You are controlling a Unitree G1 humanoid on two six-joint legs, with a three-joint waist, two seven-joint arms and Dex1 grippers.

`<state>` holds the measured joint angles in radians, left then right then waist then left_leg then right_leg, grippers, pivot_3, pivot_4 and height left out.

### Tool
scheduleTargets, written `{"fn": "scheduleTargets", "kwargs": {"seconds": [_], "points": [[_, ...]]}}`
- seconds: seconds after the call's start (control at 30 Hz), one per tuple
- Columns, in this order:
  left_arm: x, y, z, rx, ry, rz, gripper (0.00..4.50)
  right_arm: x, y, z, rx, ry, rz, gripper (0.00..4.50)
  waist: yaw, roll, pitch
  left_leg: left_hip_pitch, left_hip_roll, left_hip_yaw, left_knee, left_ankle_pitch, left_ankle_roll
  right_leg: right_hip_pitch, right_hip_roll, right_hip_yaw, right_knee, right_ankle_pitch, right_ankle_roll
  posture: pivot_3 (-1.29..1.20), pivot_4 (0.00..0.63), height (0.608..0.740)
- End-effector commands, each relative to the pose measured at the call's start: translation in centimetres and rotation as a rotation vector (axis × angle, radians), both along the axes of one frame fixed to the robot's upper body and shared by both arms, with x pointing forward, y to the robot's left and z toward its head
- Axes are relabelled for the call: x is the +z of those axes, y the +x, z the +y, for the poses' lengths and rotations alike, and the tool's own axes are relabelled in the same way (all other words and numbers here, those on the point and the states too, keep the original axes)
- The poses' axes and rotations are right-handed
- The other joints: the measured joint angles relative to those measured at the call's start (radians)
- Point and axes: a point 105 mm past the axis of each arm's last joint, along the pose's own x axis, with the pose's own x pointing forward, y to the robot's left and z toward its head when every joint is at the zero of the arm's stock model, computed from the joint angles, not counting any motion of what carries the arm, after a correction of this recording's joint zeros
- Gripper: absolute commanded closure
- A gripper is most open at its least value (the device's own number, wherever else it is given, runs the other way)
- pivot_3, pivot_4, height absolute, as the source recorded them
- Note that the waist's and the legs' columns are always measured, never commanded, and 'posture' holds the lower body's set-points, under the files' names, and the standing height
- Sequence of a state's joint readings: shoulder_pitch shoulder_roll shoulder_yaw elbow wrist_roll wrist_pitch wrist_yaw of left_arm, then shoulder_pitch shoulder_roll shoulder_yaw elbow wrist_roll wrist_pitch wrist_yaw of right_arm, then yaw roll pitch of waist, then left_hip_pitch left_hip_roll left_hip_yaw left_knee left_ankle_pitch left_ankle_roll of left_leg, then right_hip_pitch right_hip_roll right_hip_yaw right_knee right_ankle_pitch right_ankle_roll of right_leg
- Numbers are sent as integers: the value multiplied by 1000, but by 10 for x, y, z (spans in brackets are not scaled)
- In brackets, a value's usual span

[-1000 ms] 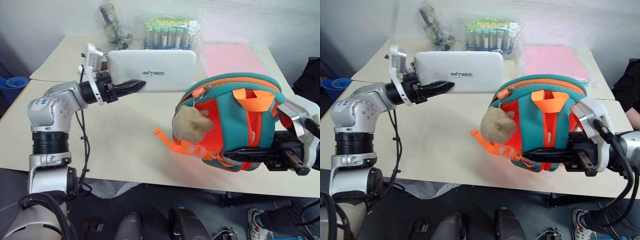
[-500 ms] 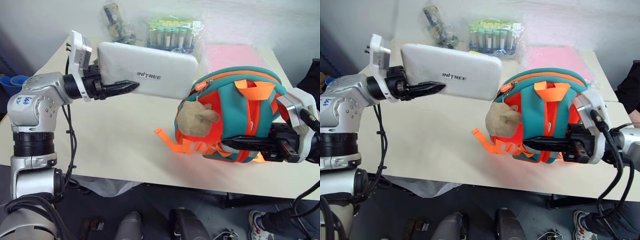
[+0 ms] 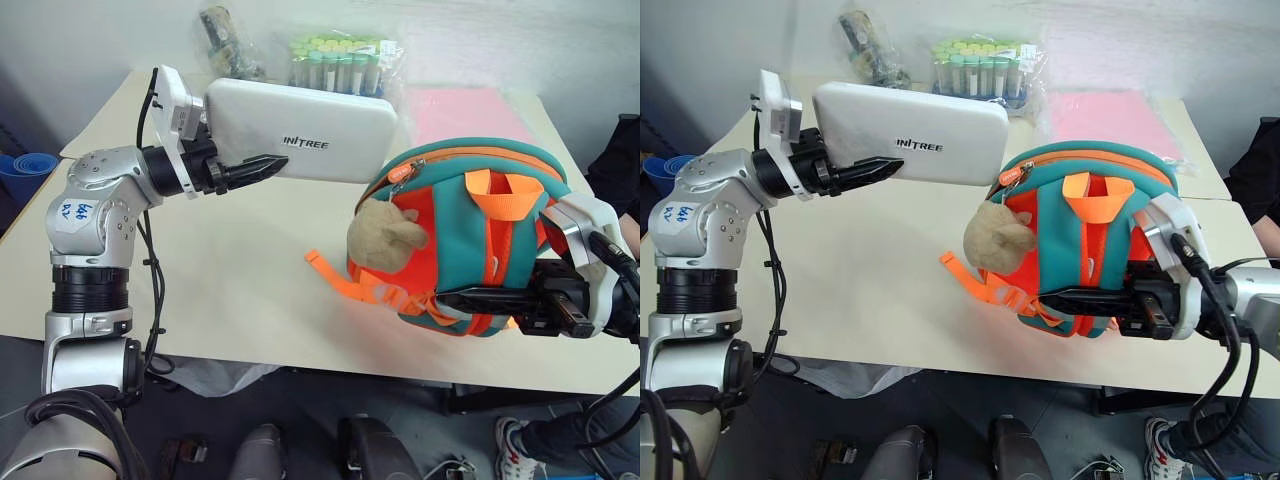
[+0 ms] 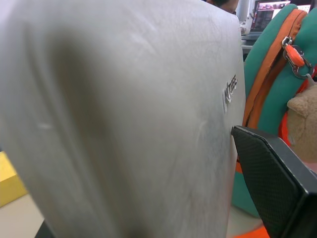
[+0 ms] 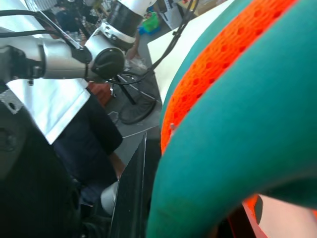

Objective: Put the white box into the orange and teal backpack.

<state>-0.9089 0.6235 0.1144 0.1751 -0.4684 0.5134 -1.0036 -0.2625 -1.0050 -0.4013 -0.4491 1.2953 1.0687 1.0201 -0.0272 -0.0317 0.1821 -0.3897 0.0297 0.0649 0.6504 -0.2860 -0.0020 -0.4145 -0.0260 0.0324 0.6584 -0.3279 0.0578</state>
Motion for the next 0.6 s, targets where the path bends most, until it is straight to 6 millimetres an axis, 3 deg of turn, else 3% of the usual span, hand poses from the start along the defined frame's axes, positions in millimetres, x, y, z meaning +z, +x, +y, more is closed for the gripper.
{"fn": "scheduleTargets", "kwargs": {"seconds": [0.03, 0.13, 0.3, 0.6], "points": [[8, -12, -8, -64, 10, -54, 1390, 13, -5, -1, 8, 9, -68, 4480, 1, 0, 0, 0, 0, 0, 0, 0, 0, 0, 0, 0, 0, 0, 0, 0, 150, 740], [7, -14, -12, -84, 16, -56, 1390, 12, -1, -1, -9, 9, -69, 4480, 1, 0, 0, 0, 0, 0, 1, 0, 0, 0, 0, 0, 1, 0, 0, 0, 150, 740], [30, -16, 1, -71, -77, -44, 1390, 9, -1, -1, -18, 4, -66, 4480, 1, 0, 0, 0, 0, 0, 1, 0, 0, 0, 0, 0, 1, 0, 0, 0, 150, 740], [2, -17, -12, -87, 48, -60, 1390, 11, 2, 0, -22, 14, -69, 4480, 2, 0, 0, 0, 0, 0, 1, 0, 0, 0, 0, 0, 1, 0, 0, 0, 150, 740]]}}
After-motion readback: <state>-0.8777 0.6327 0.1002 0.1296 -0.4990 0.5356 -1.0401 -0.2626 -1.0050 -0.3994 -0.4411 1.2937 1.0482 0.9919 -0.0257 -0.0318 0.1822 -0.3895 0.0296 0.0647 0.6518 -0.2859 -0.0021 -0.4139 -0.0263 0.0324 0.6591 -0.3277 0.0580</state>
